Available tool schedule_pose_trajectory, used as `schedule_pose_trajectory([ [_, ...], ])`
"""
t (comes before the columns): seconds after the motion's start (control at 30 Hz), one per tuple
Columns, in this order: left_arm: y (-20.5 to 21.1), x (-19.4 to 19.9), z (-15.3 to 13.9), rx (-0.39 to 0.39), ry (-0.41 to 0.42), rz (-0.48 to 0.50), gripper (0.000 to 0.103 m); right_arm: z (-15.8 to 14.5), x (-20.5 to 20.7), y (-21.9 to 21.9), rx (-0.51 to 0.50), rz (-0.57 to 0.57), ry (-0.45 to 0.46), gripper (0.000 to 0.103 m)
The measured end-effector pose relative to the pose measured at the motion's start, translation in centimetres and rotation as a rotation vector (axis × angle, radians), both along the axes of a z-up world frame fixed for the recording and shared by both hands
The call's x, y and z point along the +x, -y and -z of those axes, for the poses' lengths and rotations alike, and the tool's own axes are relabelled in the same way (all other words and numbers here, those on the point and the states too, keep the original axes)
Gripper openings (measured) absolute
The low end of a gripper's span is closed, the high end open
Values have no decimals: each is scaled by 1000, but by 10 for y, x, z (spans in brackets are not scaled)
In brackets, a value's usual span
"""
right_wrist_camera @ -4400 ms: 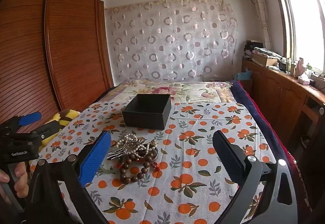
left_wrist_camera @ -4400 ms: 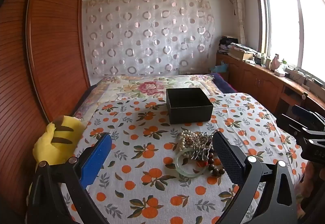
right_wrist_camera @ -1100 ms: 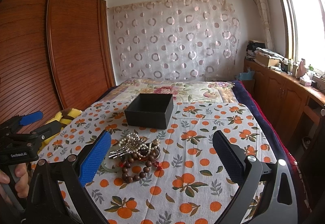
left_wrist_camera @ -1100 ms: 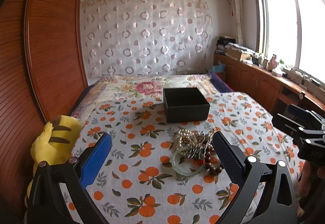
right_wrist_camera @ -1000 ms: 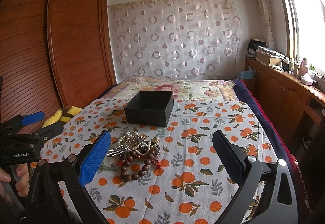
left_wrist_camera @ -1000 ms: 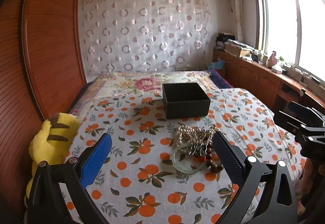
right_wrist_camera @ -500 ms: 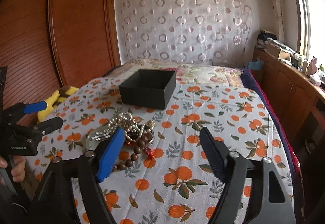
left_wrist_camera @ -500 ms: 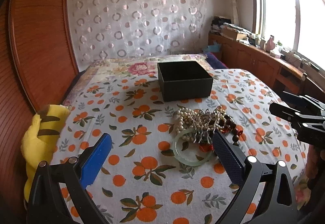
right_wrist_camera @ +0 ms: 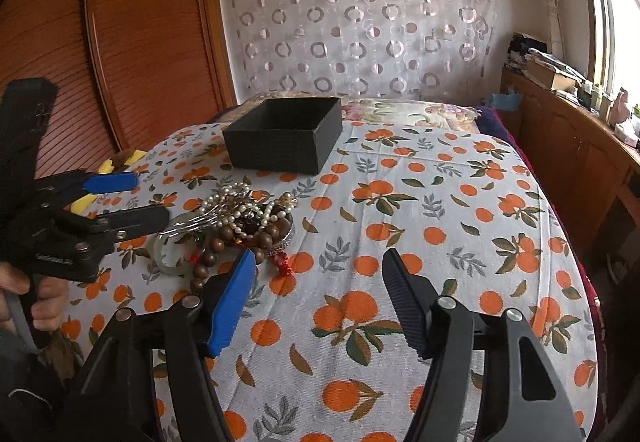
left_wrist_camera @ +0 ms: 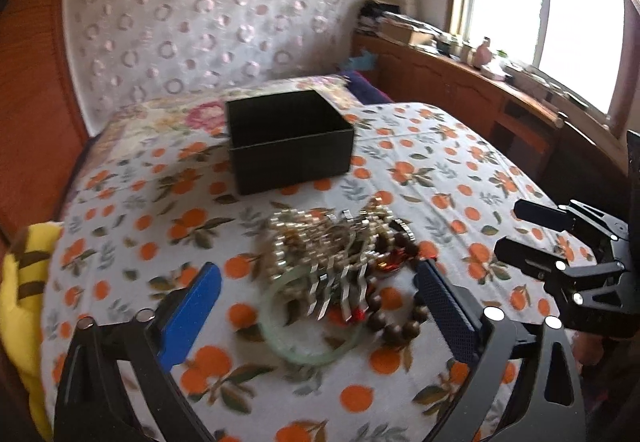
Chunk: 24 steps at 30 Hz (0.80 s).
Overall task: Organize jewelry
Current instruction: 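Move the left tool down onto the silver hairpins in the pile, then close the left tool on the silver hairpins and lift them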
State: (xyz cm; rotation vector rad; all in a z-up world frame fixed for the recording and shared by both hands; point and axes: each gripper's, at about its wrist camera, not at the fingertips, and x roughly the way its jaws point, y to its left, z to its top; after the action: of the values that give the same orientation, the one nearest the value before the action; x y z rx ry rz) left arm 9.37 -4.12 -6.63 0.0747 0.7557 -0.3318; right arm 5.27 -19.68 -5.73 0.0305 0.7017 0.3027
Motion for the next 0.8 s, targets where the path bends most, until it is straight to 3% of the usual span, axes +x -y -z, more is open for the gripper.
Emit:
schedule_pose_trajectory([
  [0.1,3,11,8,-11,-64,27,79,-2,-1,4,9,8,4,68],
  [0.17,-3,13,12,-48,-94,32,75,-4,-2,5,12,11,8,68],
  [0.23,-13,14,15,-93,-119,15,63,-4,-2,6,13,13,9,68],
  [0.43,-25,19,24,-174,-178,17,47,-2,-3,6,19,10,2,68],
  [0.53,-26,23,27,-214,-207,19,41,-1,-3,3,16,4,2,68],
  [0.7,-24,30,37,-232,-237,8,40,-1,-3,1,16,4,6,68],
  [0.8,-25,26,34,-256,-223,10,32,0,-3,1,16,4,4,68],
])
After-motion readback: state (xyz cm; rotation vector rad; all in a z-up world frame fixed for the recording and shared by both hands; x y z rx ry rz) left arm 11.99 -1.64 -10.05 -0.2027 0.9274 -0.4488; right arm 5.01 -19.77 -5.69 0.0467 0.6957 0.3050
